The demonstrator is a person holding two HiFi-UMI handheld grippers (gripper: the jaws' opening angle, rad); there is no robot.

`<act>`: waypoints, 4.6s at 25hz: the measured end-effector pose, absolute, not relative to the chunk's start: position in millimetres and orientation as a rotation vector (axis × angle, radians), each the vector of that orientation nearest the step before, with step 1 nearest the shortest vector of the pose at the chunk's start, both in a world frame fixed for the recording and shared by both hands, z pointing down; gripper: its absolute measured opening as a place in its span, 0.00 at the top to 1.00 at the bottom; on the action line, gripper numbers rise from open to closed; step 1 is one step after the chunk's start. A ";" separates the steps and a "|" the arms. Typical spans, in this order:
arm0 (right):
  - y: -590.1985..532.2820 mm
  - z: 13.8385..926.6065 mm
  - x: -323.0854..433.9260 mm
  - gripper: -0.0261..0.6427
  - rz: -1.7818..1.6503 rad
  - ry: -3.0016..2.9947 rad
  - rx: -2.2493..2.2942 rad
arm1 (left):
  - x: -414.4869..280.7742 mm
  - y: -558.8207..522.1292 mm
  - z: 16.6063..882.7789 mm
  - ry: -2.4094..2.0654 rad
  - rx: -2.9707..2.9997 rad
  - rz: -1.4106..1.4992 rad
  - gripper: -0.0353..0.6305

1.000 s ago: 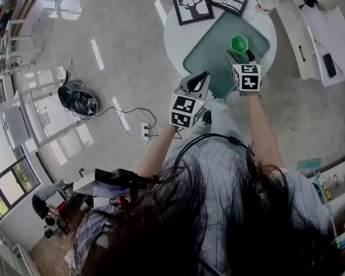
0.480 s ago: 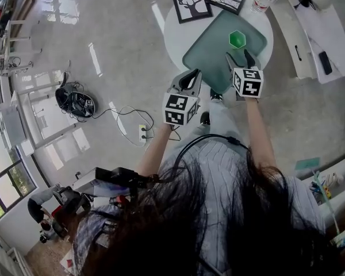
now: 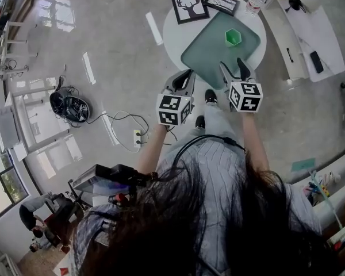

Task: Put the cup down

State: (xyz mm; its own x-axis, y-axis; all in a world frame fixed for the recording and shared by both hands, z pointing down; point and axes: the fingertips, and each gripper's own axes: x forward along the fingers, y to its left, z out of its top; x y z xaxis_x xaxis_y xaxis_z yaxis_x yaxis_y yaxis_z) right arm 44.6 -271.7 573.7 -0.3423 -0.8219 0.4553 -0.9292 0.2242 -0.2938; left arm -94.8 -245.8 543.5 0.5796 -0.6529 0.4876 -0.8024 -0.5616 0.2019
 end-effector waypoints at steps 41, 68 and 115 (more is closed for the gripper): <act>-127.7 495.7 -38.5 0.55 0.662 -2.398 1.552 | -128.6 -108.3 503.8 -1.133 2.444 0.289 0.90; -18.9 479.9 97.1 0.59 0.656 -2.621 1.365 | -8.0 -1.8 486.1 -1.454 2.289 0.197 0.90; 116.7 465.0 107.7 0.88 0.571 -2.798 0.980 | 46.4 117.6 458.8 -1.574 2.325 0.198 0.90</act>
